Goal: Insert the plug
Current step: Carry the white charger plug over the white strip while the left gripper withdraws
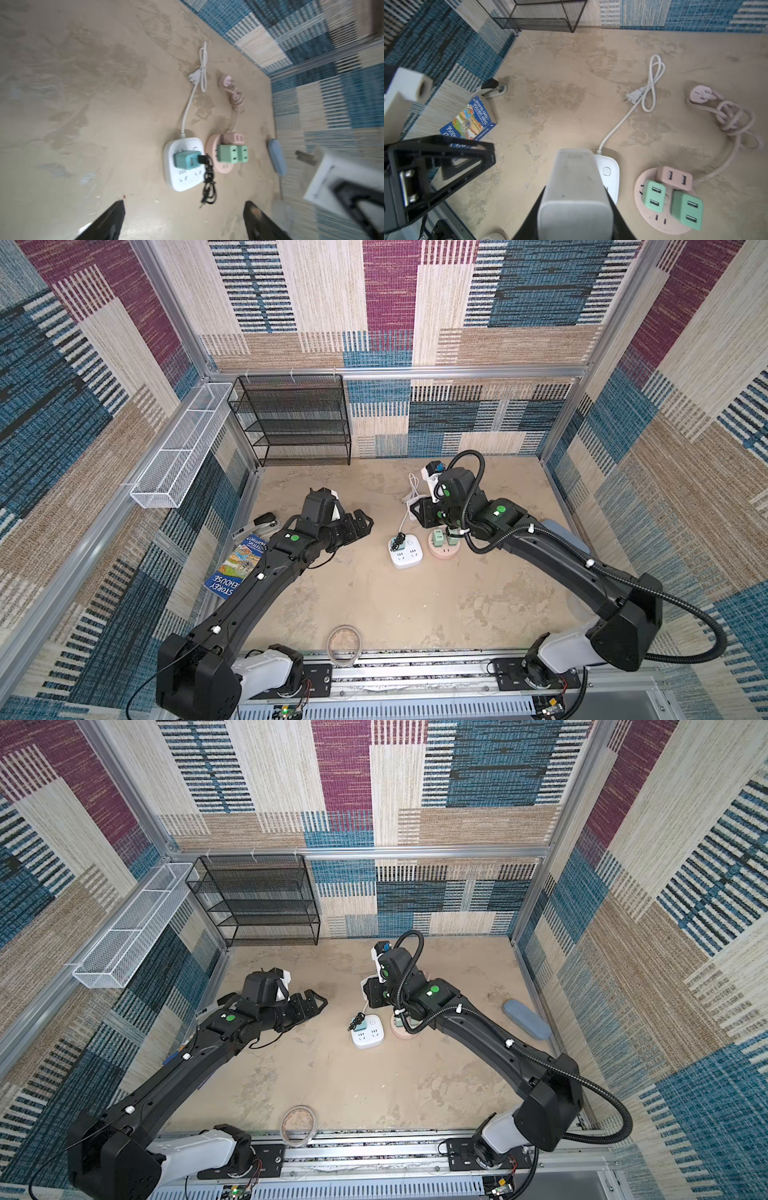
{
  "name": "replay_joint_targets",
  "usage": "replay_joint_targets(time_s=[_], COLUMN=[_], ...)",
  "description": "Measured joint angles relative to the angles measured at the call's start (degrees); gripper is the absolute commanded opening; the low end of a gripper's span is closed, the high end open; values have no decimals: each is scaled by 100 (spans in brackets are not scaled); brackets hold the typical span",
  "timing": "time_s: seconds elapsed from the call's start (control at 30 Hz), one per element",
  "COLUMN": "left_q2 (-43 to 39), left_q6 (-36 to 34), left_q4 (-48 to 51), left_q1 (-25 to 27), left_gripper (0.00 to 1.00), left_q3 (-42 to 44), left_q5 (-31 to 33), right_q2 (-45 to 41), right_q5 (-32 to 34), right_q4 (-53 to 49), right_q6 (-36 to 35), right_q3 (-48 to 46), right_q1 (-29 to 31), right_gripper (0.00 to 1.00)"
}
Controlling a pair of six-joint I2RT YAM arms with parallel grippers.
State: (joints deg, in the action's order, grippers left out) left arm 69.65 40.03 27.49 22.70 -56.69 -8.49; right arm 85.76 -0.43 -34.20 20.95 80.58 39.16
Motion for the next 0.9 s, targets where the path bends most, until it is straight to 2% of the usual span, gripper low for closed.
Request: replay_joint_targets(time_s=[0.2,0.63,0.9], left_q2=[31,-734,-813], left_q6=[-450,-706,-706], left_q4=[369,413,411], left_q1=[83,105,105], left_gripper=[92,91,90], left_q3=[205,385,520], left_q5=[529,669,675], right_q2=[629,1519,1639], right_q5=[-157,-402,-518], right_q4=[-479,-1156,-1447], right_q6=[-98,-243,-302], right_q3=[415,964,1213], right_q1=[-94,-326,-400], right_gripper=[0,0,0])
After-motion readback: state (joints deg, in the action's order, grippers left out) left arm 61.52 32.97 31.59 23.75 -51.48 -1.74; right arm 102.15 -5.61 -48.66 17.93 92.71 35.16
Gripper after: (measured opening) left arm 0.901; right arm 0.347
